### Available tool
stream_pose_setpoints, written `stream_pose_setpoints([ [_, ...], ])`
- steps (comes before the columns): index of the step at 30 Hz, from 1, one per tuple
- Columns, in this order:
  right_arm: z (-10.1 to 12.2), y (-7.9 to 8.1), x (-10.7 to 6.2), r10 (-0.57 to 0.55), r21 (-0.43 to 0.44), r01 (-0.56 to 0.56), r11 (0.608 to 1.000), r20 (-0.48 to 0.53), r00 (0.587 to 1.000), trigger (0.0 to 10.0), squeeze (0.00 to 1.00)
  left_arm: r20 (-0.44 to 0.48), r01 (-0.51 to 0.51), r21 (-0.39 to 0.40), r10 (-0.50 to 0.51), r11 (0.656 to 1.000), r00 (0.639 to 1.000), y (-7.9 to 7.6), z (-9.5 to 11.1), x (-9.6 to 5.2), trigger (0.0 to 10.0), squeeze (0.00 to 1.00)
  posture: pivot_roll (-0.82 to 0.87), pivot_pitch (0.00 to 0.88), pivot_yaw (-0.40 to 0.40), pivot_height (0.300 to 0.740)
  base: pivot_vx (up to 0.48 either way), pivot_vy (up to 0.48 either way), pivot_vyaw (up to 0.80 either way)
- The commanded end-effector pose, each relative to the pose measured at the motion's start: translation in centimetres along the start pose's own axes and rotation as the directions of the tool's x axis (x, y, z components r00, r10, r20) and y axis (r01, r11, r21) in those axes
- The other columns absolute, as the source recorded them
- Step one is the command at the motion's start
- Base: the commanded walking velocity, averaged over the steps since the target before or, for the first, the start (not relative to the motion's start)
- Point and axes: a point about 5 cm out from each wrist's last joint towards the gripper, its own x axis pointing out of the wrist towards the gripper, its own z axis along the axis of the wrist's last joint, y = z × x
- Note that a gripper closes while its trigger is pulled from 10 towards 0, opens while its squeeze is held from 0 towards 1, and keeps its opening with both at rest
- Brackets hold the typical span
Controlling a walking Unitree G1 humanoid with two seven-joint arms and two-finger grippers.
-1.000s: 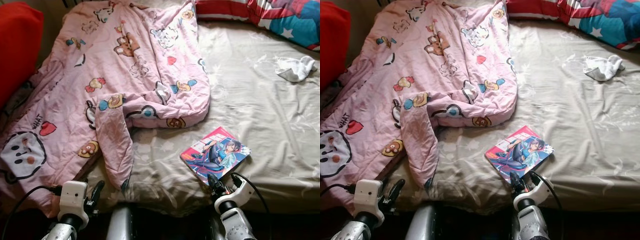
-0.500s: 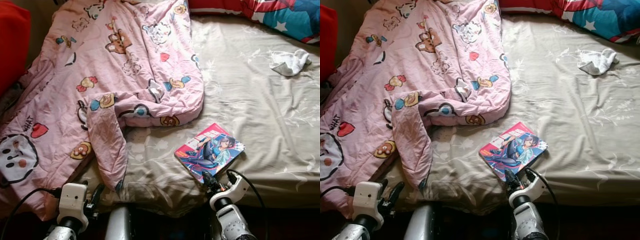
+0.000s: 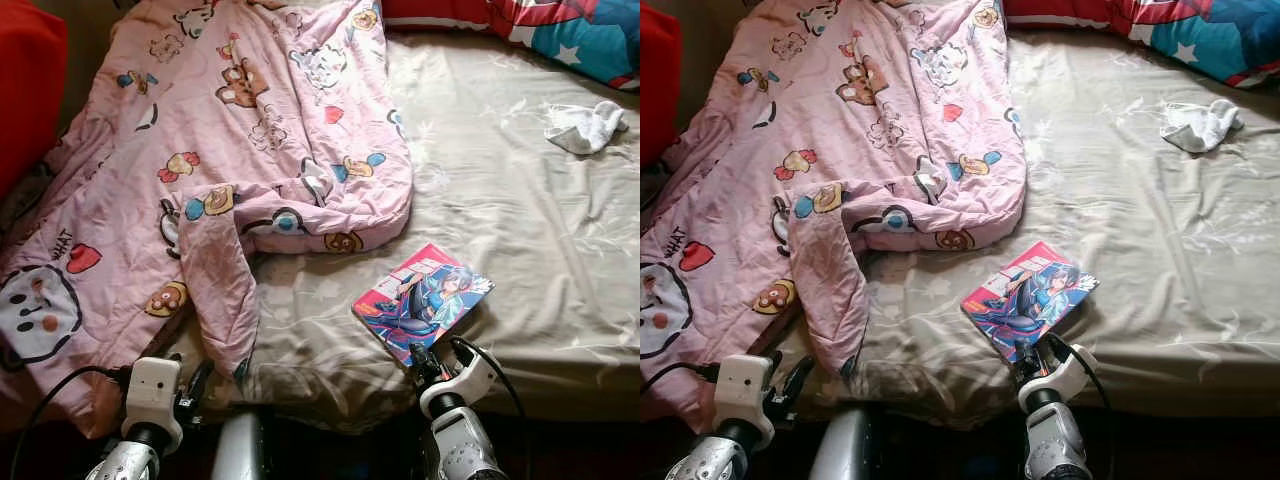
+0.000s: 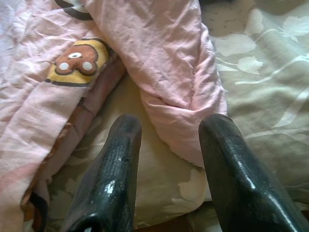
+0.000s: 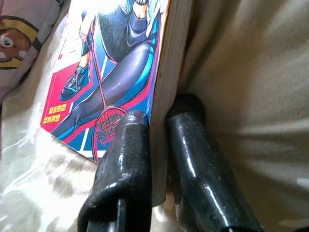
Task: Clean up the room
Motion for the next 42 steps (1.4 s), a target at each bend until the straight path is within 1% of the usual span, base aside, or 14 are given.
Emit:
stream_pose_setpoints([
  [1, -0.2, -1.0, -0.8, -0.053, -0.035, 0.053, 0.998, 0.023, 0.998, 0.0, 0.0, -0.044, -0.013, 0.005, 0.014, 1.0, 0.999, 0.3, -1.2, -0.4, 10.0, 0.0, 0.11, 0.34, 0.081, 0.579, 0.0, 0.0, 0.0],
  [11, -0.5, -2.0, -2.7, -0.074, -0.101, 0.085, 0.991, 0.108, 0.991, 0.0, 0.0, -0.021, -0.017, -0.008, 0.017, 1.0, 1.0, -0.1, -1.1, 1.0, 10.0, 0.0, 0.08, 0.297, 0.064, 0.579, 0.0, 0.0, 0.0],
  [20, -0.5, -1.1, -3.5, -0.058, -0.107, 0.074, 0.991, 0.143, 0.988, 0.0, 0.0, 0.003, -0.016, -0.01, 0.017, 1.0, 1.0, -0.2, -1.0, 2.2, 10.0, 0.0, 0.06, 0.252, 0.057, 0.579, 0.0, 0.0, 0.0],
  [25, 0.8, -1.4, -3.3, -0.106, -0.085, 0.124, 0.989, 0.191, 0.976, 0.0, 0.0, 0.017, -0.015, -0.014, 0.015, 1.0, 1.0, -0.5, -0.9, 2.9, 10.0, 0.0, 0.05, 0.234, 0.051, 0.579, 0.0, 0.0, 0.0],
  [30, 1.5, -1.7, -2.9, -0.157, -0.001, 0.16, 0.987, 0.191, 0.969, 0.0, 0.0, 0.024, -0.014, -0.017, 0.014, 1.0, 1.0, -0.6, -1.0, 2.9, 10.0, 0.0, 0.05, 0.225, 0.047, 0.579, 0.0, 0.0, 0.0],
  [31, 1.5, -1.8, -2.9, -0.162, 0.008, 0.164, 0.986, 0.188, 0.969, 2.9, 0.0, 0.025, -0.014, -0.017, 0.014, 1.0, 1.0, -0.6, -1.0, 2.9, 10.0, 0.0, 0.05, 0.223, 0.046, 0.579, 0.0, 0.0, 0.0],
  [32, 1.5, -1.9, -2.8, -0.166, 0.015, 0.166, 0.986, 0.185, 0.968, 4.2, 0.6, 0.025, -0.014, -0.017, 0.015, 1.0, 1.0, -0.6, -1.0, 2.9, 10.0, 0.0, 0.05, 0.223, 0.046, 0.579, 0.0, 0.0, 0.0],
  [33, 1.5, -1.9, -2.8, -0.171, 0.021, 0.17, 0.985, 0.183, 0.968, 4.6, 0.81, 0.026, -0.015, -0.018, 0.015, 1.0, 1.0, -0.6, -1.0, 2.9, 10.0, 0.0, 0.05, 0.223, 0.046, 0.579, 0.0, 0.0, 0.0],
  [34, 1.4, -2.0, -2.8, -0.181, 0.032, 0.179, 0.983, 0.175, 0.968, 5.2, 0.85, 0.028, -0.014, -0.018, 0.015, 1.0, 0.999, -0.6, -1.1, 3.0, 10.0, 0.0, 0.05, 0.223, 0.046, 0.579, 0.0, 0.0, 0.0],
  [35, 1.4, -2.0, -2.8, -0.187, 0.034, 0.184, 0.982, 0.172, 0.967, 9.8, 0.83, 0.028, -0.014, -0.019, 0.014, 1.0, 0.999, -0.6, -1.1, 3.0, 10.0, 0.0, 0.05, 0.223, 0.046, 0.579, 0.0, 0.0, 0.0],
  [36, 1.2, -2.1, -2.8, -0.197, 0.038, 0.193, 0.98, 0.163, 0.967, 10.0, 0.1, 0.027, -0.011, -0.018, 0.012, 1.0, 1.0, -0.6, -1.2, 2.9, 10.0, 0.0, 0.05, 0.224, 0.047, 0.579, 0.0, 0.0, 0.0],
  [37, 1.2, -2.1, -2.8, -0.199, 0.04, 0.195, 0.98, 0.159, 0.967, 10.0, 0.1, 0.026, -0.011, -0.018, 0.011, 1.0, 1.0, -0.6, -1.2, 2.9, 10.0, 0.0, 0.05, 0.224, 0.047, 0.579, 0.0, 0.0, 0.0],
  [38, 1.0, -2.3, -2.9, -0.21, 0.039, 0.207, 0.978, 0.152, 0.966, 10.0, 0.0, 0.024, -0.01, -0.018, 0.01, 1.0, 1.0, -0.6, -1.3, 2.9, 10.0, 0.0, 0.05, 0.223, 0.049, 0.579, 0.0, 0.0, 0.0],
  [42, 0.8, -2.5, -3.0, -0.223, 0.046, 0.219, 0.975, 0.144, 0.964, 10.0, 0.0, 0.024, -0.009, -0.016, 0.009, 1.0, 1.0, -0.5, -1.3, 2.8, 10.0, 0.0, 0.05, 0.225, 0.052, 0.579, 0.0, 0.0, 0.0],
])
